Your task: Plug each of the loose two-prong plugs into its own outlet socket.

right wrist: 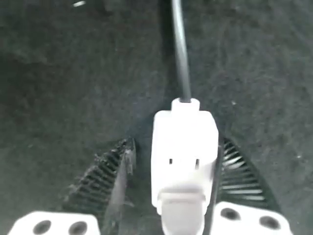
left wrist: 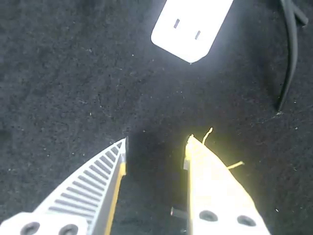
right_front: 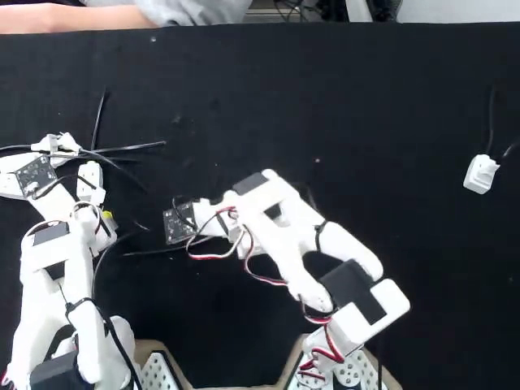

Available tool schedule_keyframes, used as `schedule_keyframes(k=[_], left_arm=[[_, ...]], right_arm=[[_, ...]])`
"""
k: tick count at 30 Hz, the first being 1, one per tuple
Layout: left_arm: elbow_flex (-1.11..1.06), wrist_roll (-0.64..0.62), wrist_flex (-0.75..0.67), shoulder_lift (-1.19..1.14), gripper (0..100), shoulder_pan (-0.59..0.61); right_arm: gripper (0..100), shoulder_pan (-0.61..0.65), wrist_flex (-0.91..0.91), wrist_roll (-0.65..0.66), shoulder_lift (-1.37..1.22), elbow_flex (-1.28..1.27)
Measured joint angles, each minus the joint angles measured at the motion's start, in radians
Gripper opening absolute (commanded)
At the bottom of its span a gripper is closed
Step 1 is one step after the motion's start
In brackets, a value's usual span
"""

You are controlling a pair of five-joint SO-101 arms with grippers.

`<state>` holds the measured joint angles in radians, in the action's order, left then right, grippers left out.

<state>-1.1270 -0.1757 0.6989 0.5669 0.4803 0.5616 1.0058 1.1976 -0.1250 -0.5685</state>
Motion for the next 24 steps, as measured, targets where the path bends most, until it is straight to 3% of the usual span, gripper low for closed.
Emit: schedule_keyframes(k=[2,5,10,13,17,24], left_arm=[[0.0,0.0,0.0,0.0,19,0.0],[0.0,0.0,0.0,0.0,19,0.0],[0.0,0.0,0.0,0.0,19,0.0],[0.0,0.0,0.0,0.0,19,0.0],[0.0,0.0,0.0,0.0,19,0.0],[0.0,0.0,0.0,0.0,19,0.0]], right_arm=[[18.9,0.0,-0.021,0.0,0.002,-0.009],[2.3,-0.002,-0.031,0.0,0.006,-0.015],[1.0,-0.017,-0.057,0.0,0.02,-0.017],[1.1,-0.066,-0.003,-0.071,0.04,0.002],[1.1,-0.232,0.137,-0.222,0.109,0.106],[1.1,-0.703,0.301,-0.646,0.117,0.391]])
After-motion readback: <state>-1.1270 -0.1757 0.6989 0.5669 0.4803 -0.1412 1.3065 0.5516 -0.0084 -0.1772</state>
